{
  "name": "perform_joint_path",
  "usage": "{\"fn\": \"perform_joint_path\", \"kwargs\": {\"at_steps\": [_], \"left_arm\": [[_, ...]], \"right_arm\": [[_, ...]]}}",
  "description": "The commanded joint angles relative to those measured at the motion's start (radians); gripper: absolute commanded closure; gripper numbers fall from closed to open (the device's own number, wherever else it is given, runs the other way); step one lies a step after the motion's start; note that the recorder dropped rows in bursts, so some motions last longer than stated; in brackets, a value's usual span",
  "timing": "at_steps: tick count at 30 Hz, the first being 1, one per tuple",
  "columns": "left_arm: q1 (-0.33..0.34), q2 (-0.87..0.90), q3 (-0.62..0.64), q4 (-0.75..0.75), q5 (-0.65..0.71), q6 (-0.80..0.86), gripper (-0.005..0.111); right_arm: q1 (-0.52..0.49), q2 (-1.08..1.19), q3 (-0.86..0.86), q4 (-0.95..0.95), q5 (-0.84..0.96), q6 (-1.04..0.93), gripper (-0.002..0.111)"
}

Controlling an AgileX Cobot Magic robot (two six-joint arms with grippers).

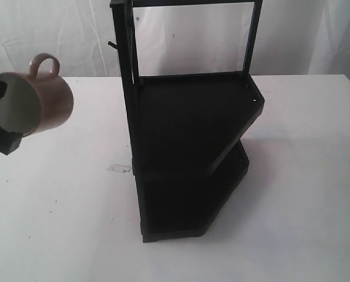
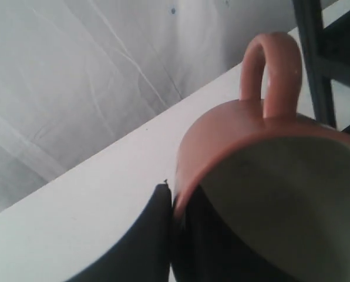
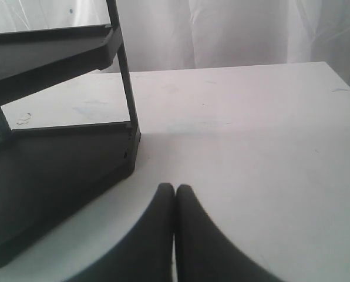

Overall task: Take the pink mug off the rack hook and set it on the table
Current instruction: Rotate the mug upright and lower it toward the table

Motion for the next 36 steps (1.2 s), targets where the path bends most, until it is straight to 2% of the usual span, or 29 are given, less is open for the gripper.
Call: {"fn": "perform_joint_path", "kwargs": {"at_steps": [1,5,10,13,15,18,19,22,25,27,31,33,36], "left_arm": [[0.004,-0.04,0.027,0.088,0.104,-0.29,0.107],[0.004,-0.06,0.027,-0.03,0.195,-0.201,0.107],[0.004,-0.077,0.027,-0.041,0.317,-0.03,0.107],[0.004,-0.099,0.03,-0.028,0.36,-0.028,0.107],[0.004,-0.118,0.043,0.125,0.375,-0.156,0.107],[0.004,-0.138,0.061,0.509,0.413,-0.662,0.107],[0.004,-0.138,0.066,0.703,0.425,-0.85,0.107],[0.01,-0.138,0.066,1.108,0.475,-1.336,0.107],[0.052,-0.138,0.066,1.392,0.596,-1.628,0.107],[0.086,-0.138,0.066,1.457,0.681,-1.686,0.107],[0.168,-0.138,0.05,1.471,0.814,-1.682,0.107],[0.174,-0.138,0.017,1.488,0.863,-1.674,0.107],[0.174,-0.128,-0.051,1.526,1.024,-1.667,0.107]], "right_arm": [[-0.004,-0.006,0.007,-0.003,-0.012,-0.005,0.108],[-0.004,-0.006,0.007,-0.003,-0.012,-0.005,0.108],[-0.004,-0.006,0.007,-0.003,-0.015,-0.005,0.108],[-0.004,-0.006,0.007,-0.003,-0.015,-0.005,0.108],[-0.004,-0.006,0.007,-0.003,-0.015,-0.005,0.108],[-0.004,-0.006,0.007,-0.003,-0.015,-0.005,0.108],[-0.004,-0.006,0.007,-0.003,-0.015,-0.005,0.108],[-0.004,-0.006,0.007,-0.003,-0.015,-0.003,0.108],[-0.004,-0.006,0.007,-0.003,-0.012,-0.003,0.108],[-0.004,-0.006,0.007,-0.003,-0.012,-0.003,0.108],[-0.004,-0.006,0.007,-0.003,-0.012,-0.003,0.108],[-0.004,-0.006,0.007,-0.003,-0.012,-0.003,0.108],[-0.004,-0.006,0.007,-0.003,-0.015,-0.003,0.108]]}}
